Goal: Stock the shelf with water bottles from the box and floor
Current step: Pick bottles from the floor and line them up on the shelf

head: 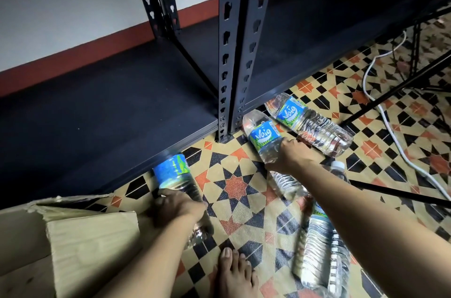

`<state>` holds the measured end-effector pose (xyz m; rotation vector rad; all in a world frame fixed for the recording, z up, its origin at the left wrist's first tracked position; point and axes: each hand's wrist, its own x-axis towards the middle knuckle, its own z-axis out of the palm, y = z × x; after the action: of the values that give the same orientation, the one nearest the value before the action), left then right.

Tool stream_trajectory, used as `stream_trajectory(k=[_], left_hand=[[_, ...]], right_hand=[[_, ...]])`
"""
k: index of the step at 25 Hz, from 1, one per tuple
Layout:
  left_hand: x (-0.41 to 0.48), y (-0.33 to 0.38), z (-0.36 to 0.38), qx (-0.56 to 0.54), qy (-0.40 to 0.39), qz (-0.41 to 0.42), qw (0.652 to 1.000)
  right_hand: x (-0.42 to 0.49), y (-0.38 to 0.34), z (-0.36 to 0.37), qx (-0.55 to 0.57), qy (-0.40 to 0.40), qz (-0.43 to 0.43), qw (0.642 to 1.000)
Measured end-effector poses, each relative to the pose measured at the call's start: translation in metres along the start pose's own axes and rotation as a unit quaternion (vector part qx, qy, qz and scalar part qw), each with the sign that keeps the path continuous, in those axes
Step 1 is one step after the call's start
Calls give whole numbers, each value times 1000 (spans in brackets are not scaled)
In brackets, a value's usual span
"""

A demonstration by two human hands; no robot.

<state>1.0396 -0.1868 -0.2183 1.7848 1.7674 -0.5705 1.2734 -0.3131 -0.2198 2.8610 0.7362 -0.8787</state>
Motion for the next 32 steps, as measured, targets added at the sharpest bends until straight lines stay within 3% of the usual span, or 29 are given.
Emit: stream_trajectory(k=[5, 8, 12, 13, 16, 20, 25, 29, 32], left_hand=[[-5, -19, 20, 71, -14, 39, 997], [1, -31, 18, 34, -52, 58, 996], [15, -51, 3, -80, -255, 30, 963], [15, -58, 2, -117, -270, 25, 955], [2, -69, 4, -187, -201, 69, 959], [-33, -52, 19, -96, -2, 148, 984], [-42, -15, 41, -65, -49, 36, 996], [-12, -30, 35, -53, 12, 23, 998], [6, -42, 33, -75, 44, -20, 996]], right_hand=[[3, 2, 55, 53, -74, 40, 995], [-49, -7, 66, 122, -76, 105, 984], [-84, -8, 75, 193, -61, 177, 963], [-85, -9, 81, 201, -57, 180, 961], [-99, -19, 94, 248, -27, 183, 951], [-108, -22, 101, 282, 60, 188, 939], [-110, -21, 107, 314, 76, 190, 927], [-124, -27, 122, 335, 32, 211, 918], [-129, -30, 130, 328, 49, 210, 920]])
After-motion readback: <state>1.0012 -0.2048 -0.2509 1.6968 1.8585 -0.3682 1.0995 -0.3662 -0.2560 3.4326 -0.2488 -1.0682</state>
